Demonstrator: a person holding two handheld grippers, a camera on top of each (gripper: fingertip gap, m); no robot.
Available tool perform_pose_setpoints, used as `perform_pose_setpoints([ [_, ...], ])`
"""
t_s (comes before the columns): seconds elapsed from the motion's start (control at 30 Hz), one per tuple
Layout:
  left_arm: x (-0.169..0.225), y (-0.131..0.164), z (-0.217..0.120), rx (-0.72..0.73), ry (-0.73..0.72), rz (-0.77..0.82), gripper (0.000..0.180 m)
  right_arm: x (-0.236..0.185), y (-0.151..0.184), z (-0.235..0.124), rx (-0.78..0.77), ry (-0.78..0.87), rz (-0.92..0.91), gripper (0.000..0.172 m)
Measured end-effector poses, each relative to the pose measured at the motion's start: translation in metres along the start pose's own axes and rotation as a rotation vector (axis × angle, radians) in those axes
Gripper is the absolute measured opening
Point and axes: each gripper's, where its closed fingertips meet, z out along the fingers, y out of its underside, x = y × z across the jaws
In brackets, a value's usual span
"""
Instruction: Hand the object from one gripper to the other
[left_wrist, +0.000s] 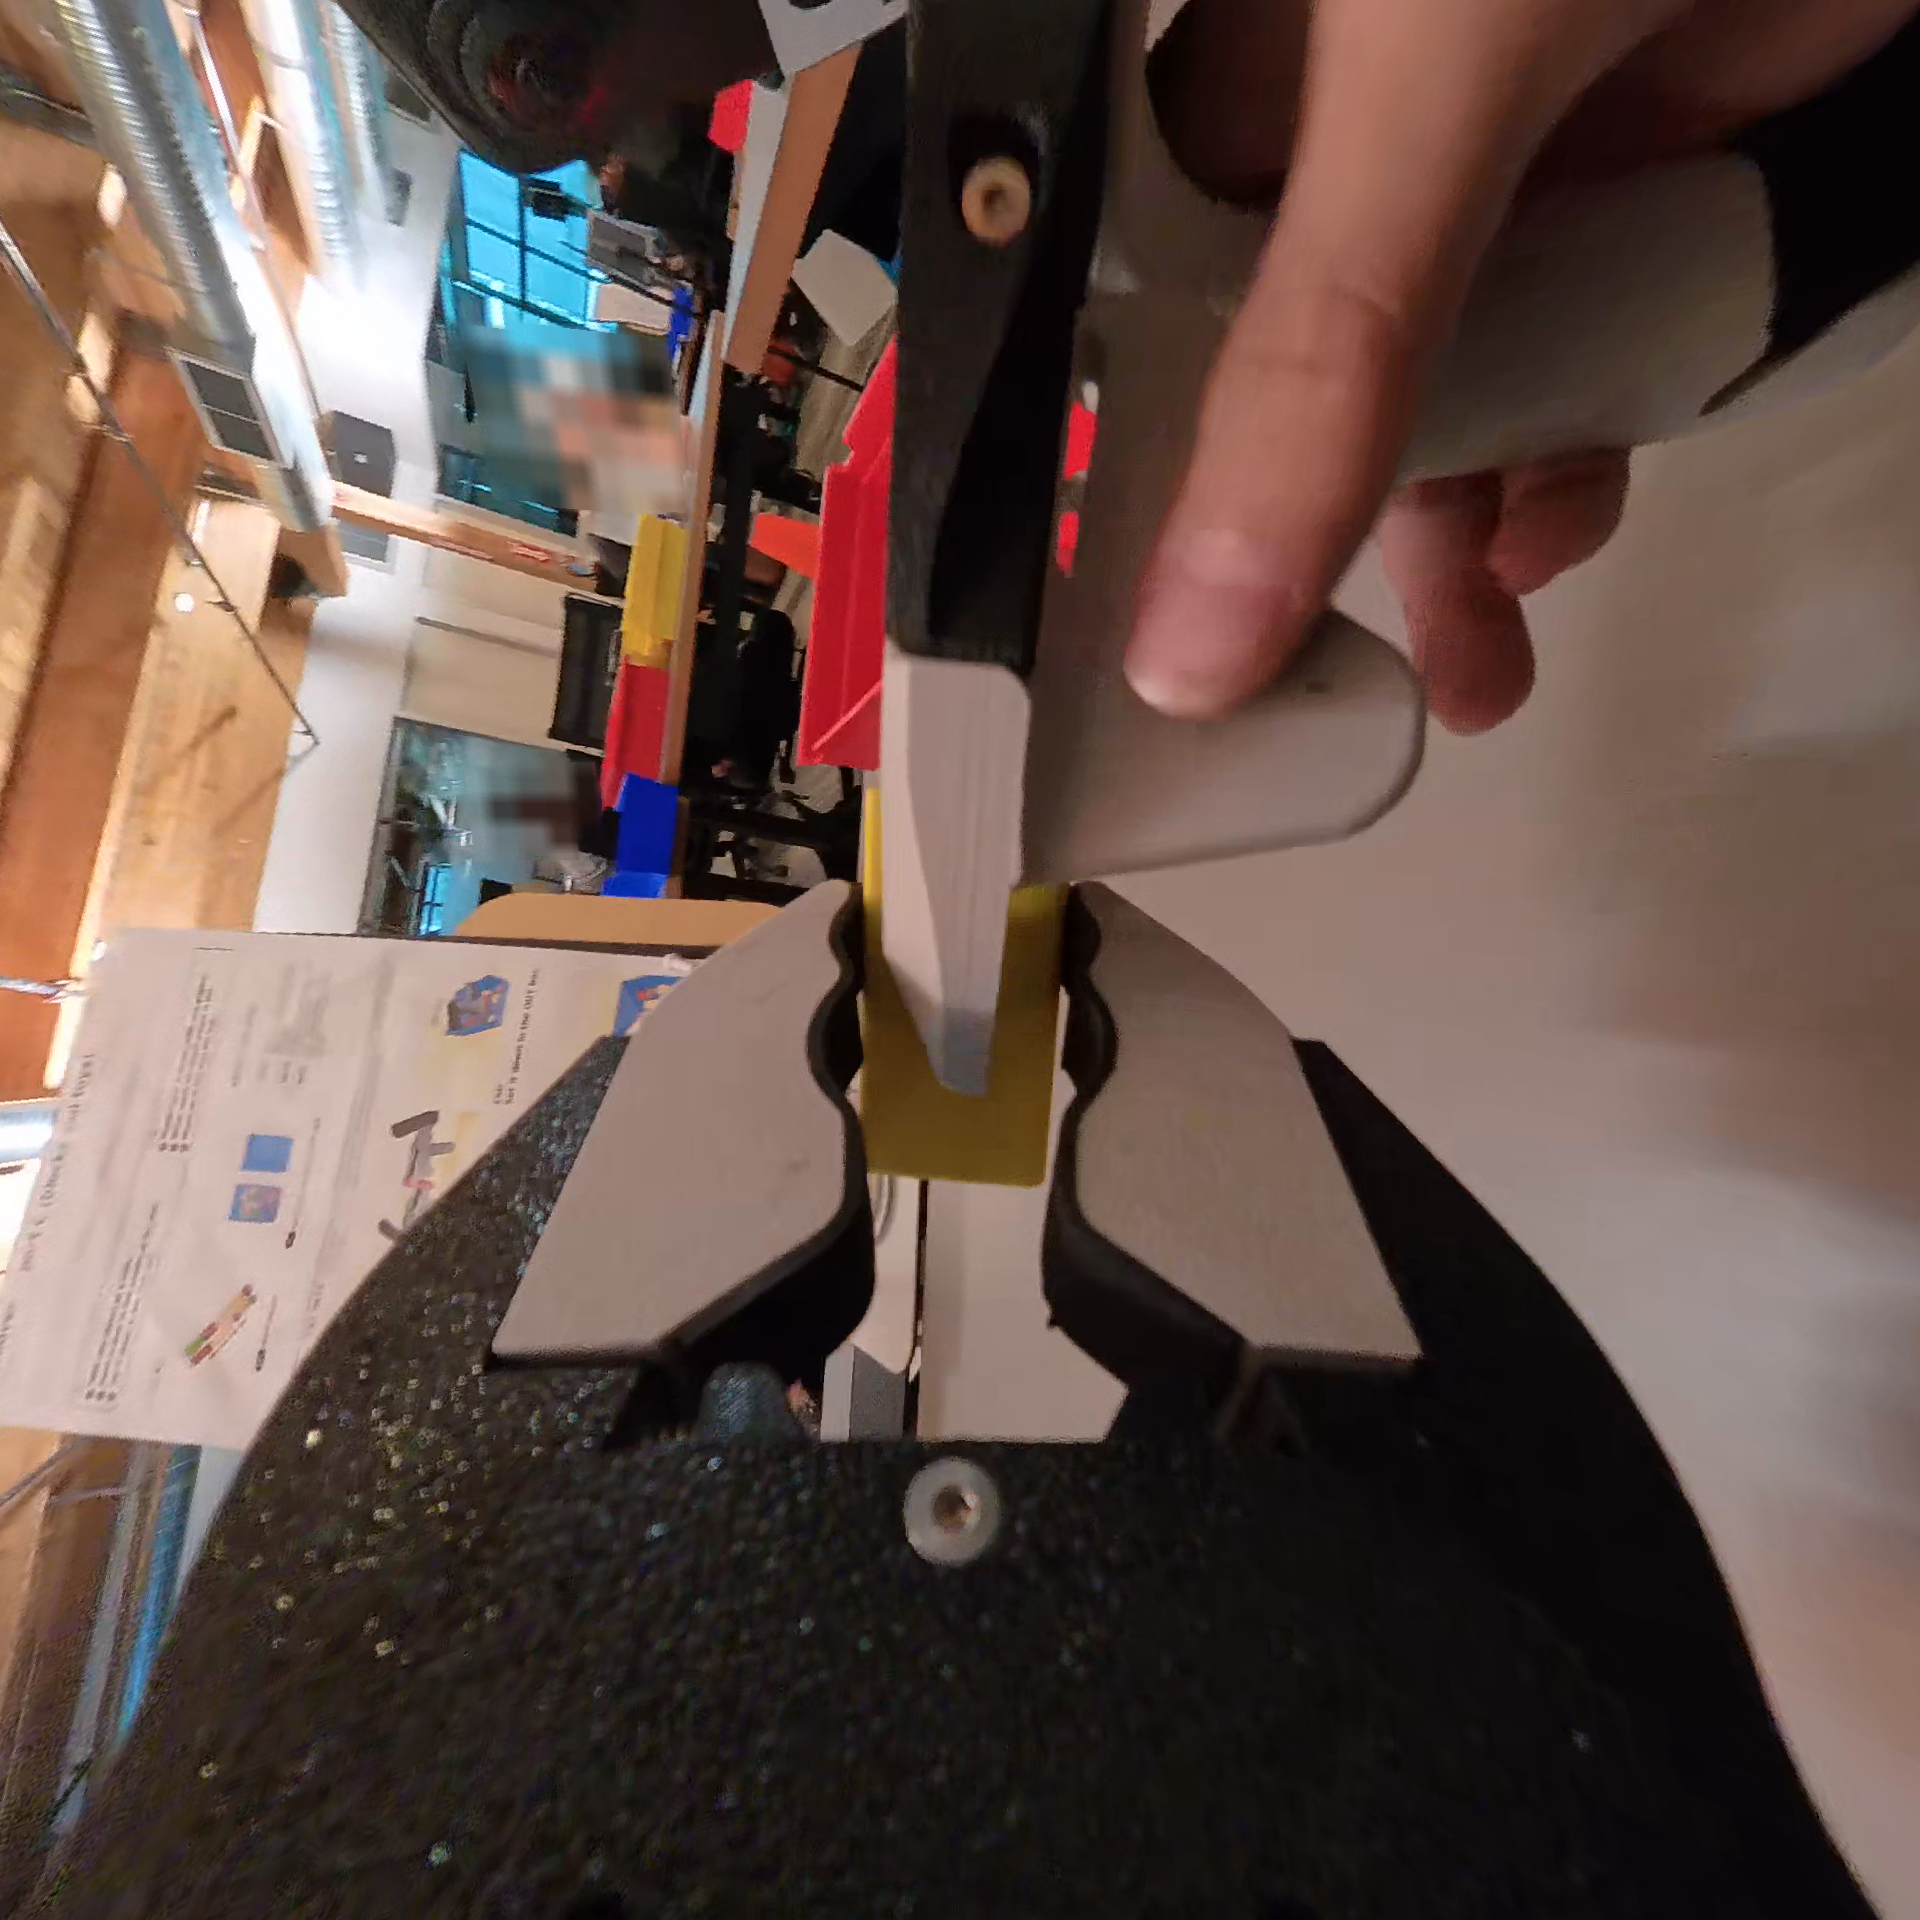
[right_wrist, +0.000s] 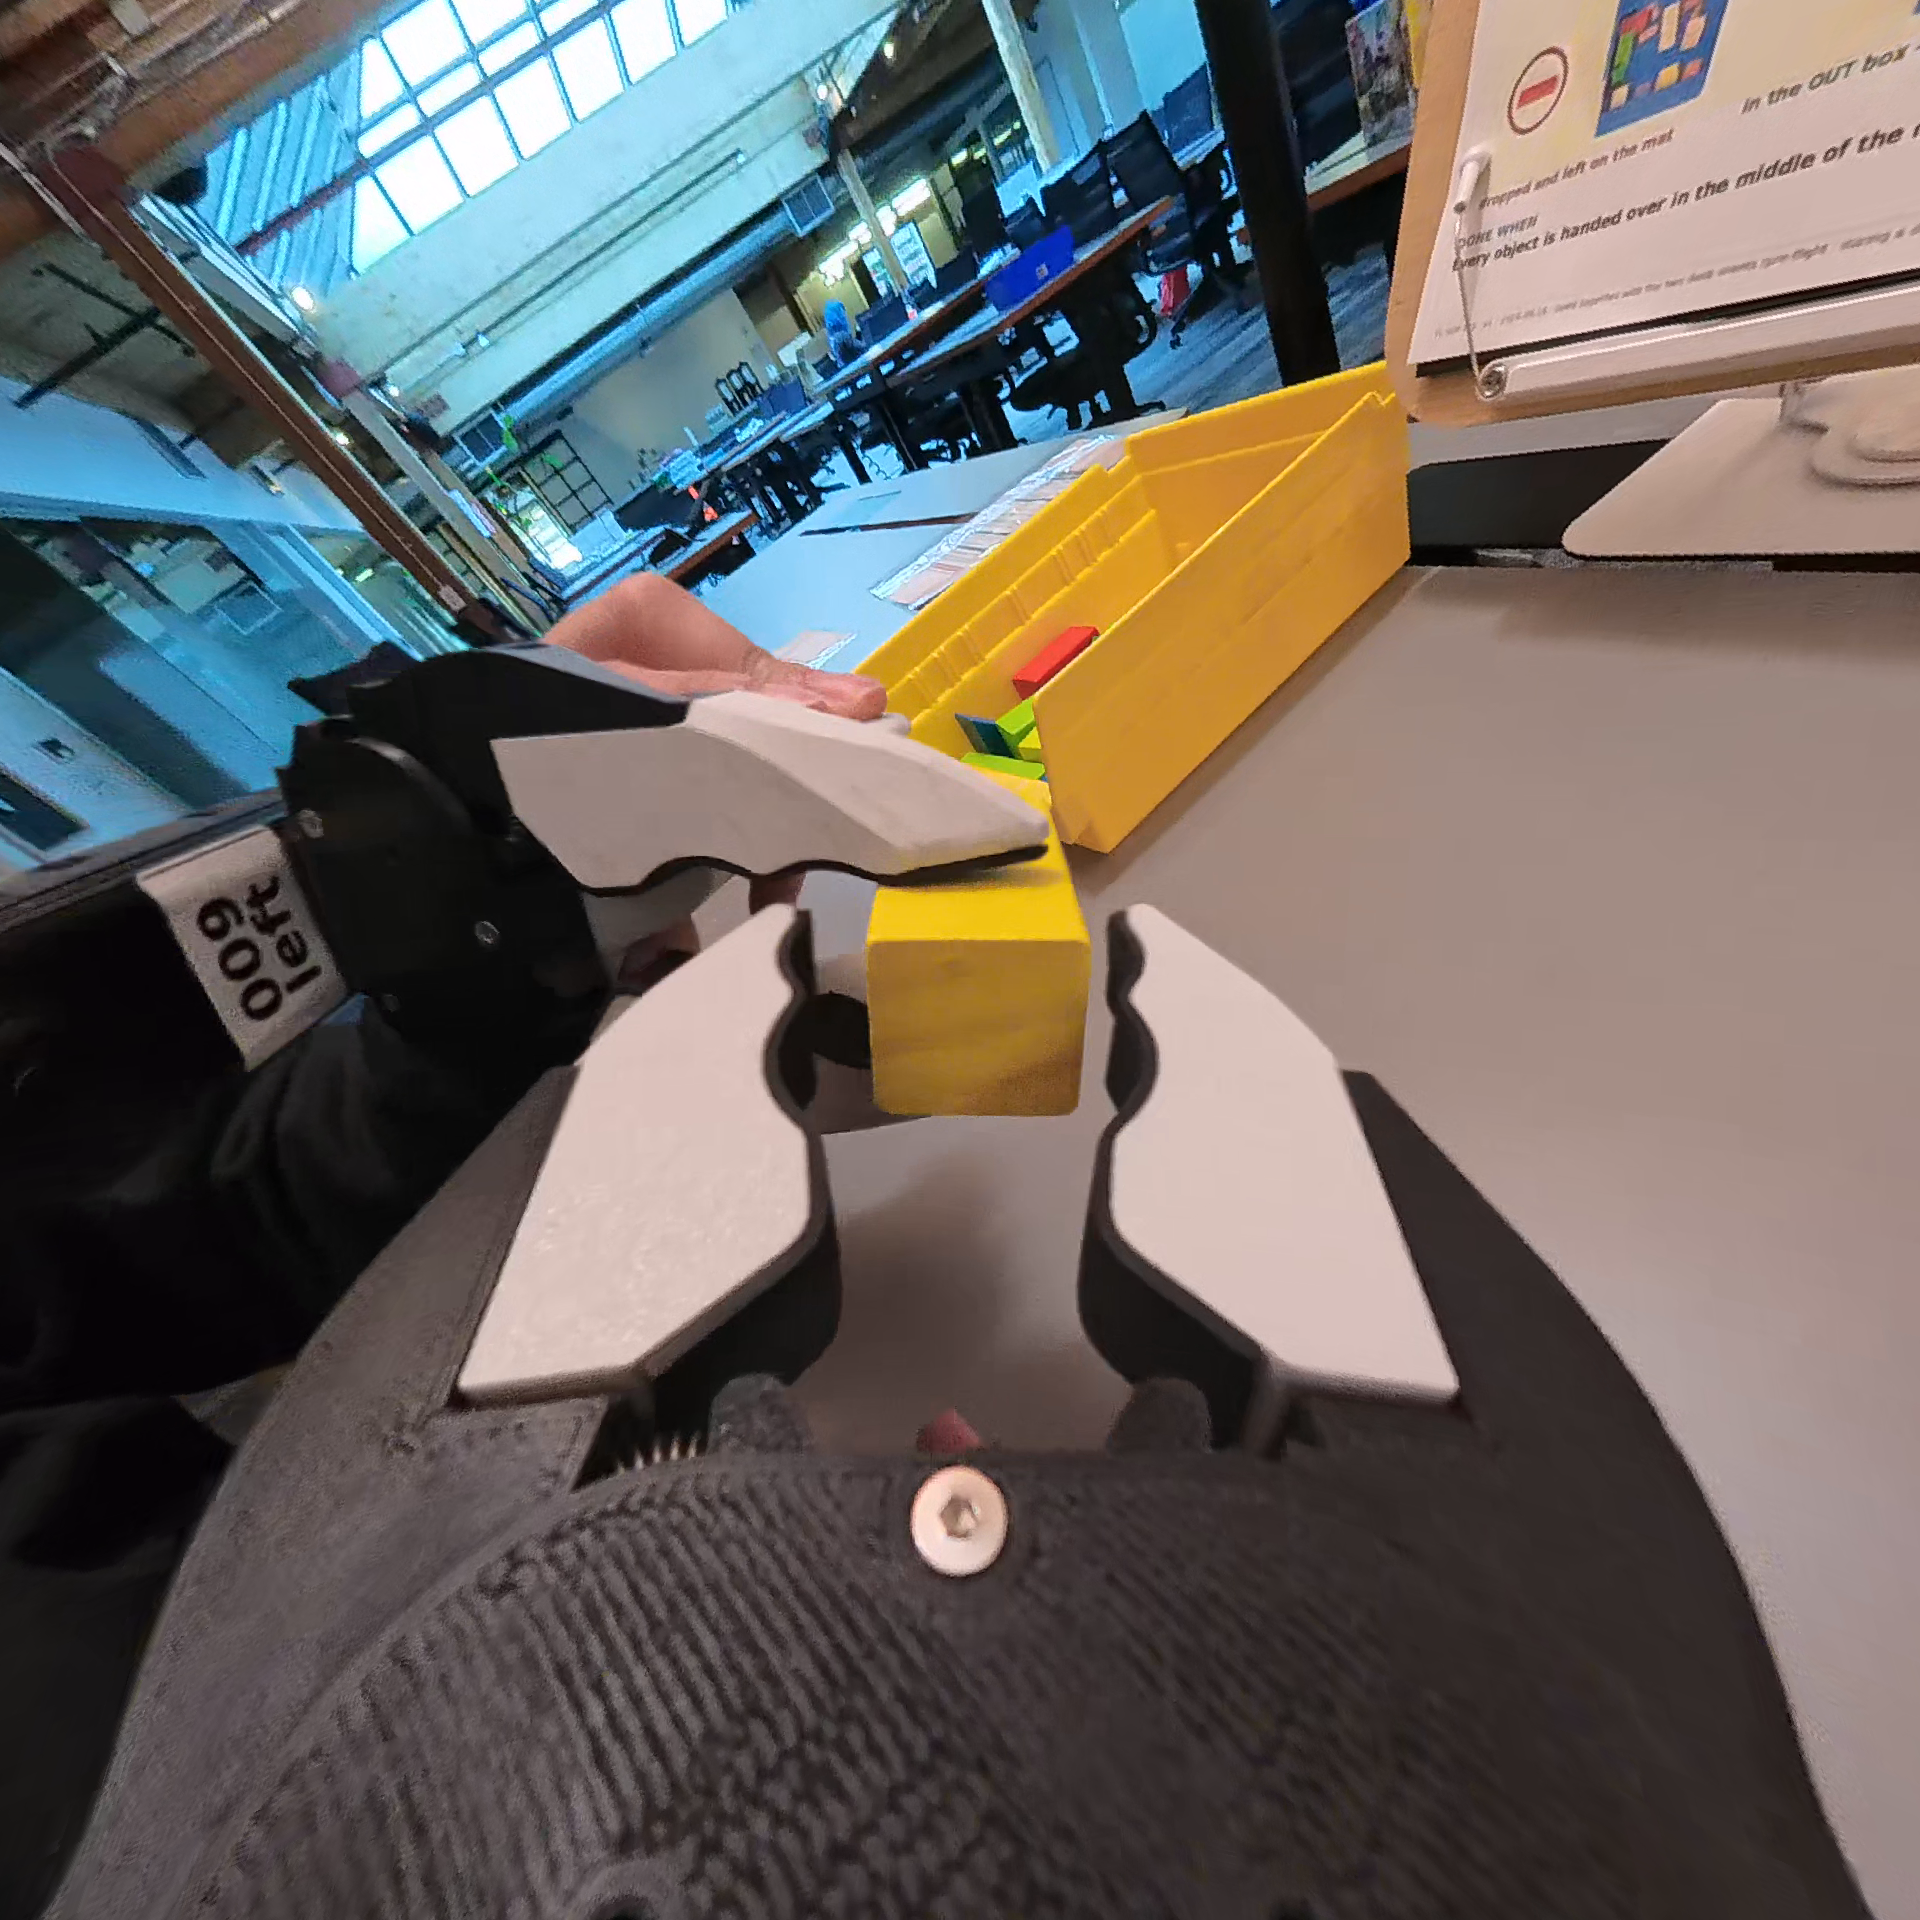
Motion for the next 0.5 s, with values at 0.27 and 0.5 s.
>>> perform_pose_setpoints([
  [0.27, -0.005, -0.002, 0.007, 0.009, -0.130, -0.095, 0.038, 0.014, -0.004, -0.004, 0.000, 0.079, -0.035, 0.039],
  [0.5, -0.015, 0.025, -0.010, -0.017, -0.236, -0.371, 0.043, 0.106, -0.048, -0.103, 0.132, 0.497, -0.061, 0.039],
])
